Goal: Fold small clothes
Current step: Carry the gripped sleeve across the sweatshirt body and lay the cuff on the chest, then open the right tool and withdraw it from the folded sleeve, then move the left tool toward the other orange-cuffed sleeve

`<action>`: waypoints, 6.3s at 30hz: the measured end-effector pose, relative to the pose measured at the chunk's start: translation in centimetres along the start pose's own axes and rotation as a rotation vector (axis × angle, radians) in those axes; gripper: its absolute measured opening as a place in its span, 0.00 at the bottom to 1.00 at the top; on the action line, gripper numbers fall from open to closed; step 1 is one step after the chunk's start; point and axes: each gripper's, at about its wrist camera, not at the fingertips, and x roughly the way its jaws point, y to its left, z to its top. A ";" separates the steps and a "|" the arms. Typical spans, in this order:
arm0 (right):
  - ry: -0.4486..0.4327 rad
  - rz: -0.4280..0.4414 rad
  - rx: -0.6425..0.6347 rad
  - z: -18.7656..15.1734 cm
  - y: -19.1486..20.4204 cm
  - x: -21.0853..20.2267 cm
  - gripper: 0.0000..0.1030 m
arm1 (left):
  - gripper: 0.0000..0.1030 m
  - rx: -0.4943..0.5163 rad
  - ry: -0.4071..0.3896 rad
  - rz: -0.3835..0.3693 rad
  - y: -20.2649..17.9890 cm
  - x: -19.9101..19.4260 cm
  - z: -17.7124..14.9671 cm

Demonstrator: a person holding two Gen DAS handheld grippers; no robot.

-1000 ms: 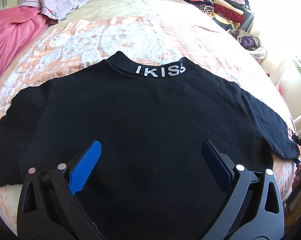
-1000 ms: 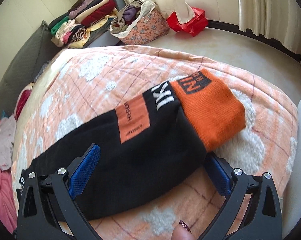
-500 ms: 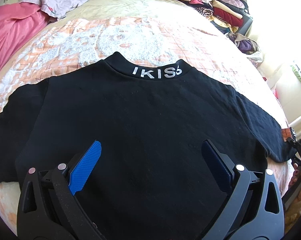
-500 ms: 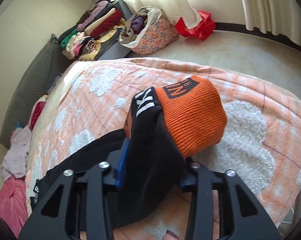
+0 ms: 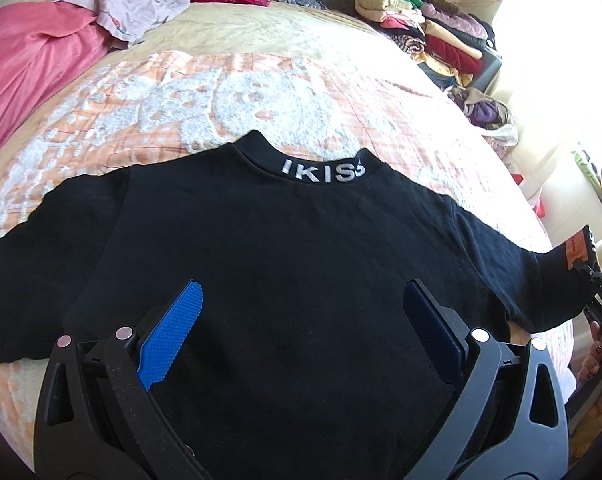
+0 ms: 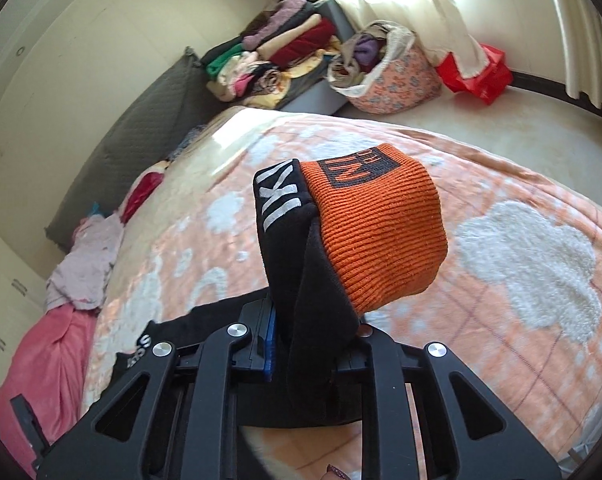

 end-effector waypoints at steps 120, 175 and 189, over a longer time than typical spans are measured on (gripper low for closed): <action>0.346 -0.145 -0.596 -16.0 16.7 9.6 0.67 | 0.27 -0.073 0.058 -0.018 8.7 0.7 -4.1; 0.261 0.181 -0.716 -20.3 29.4 1.1 0.96 | 0.91 -0.277 -0.135 0.157 19.9 -11.8 -6.3; 0.300 0.272 -0.820 -24.2 34.4 1.2 0.96 | 0.91 -0.401 -0.140 0.192 25.1 -13.5 -8.7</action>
